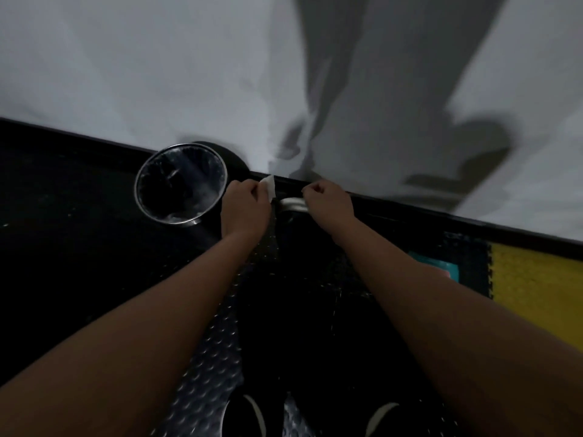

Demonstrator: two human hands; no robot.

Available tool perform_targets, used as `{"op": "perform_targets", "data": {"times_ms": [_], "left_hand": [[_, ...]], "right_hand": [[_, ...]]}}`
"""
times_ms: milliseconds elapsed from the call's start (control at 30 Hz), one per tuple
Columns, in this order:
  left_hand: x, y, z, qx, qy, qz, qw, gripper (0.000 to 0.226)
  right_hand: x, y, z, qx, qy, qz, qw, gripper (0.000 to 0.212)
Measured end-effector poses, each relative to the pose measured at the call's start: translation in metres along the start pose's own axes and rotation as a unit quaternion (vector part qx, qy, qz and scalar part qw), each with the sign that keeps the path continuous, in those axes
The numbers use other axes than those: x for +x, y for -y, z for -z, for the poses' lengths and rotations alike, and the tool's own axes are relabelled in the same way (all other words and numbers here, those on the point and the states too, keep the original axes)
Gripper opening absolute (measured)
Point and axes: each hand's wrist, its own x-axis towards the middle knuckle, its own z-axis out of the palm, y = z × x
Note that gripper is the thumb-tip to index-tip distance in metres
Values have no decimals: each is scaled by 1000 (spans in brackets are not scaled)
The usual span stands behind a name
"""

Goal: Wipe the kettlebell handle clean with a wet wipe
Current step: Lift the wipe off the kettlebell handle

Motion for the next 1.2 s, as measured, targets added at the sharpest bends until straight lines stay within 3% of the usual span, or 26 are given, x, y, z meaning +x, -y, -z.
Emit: {"op": "perform_targets", "data": {"times_ms": [233,500,667,933,1200], "left_hand": [[-20,-28,91,14,33,63,997,29],[7,-6,176,2,43,124,991,24],[69,32,180,-5,64,110,992,25],[137,107,154,40,177,71,981,14],[175,141,131,55,228,55,971,13]], "right_hand": [[-54,80,11,-25,80,-22,996,25],[-53,144,-12,-24,139,-28,990,21],[-25,162,-54,-23,125,-46,991,21],[11,179,-109,-24,65,-119,990,27],[33,177,-153,35,71,-172,982,21]]}}
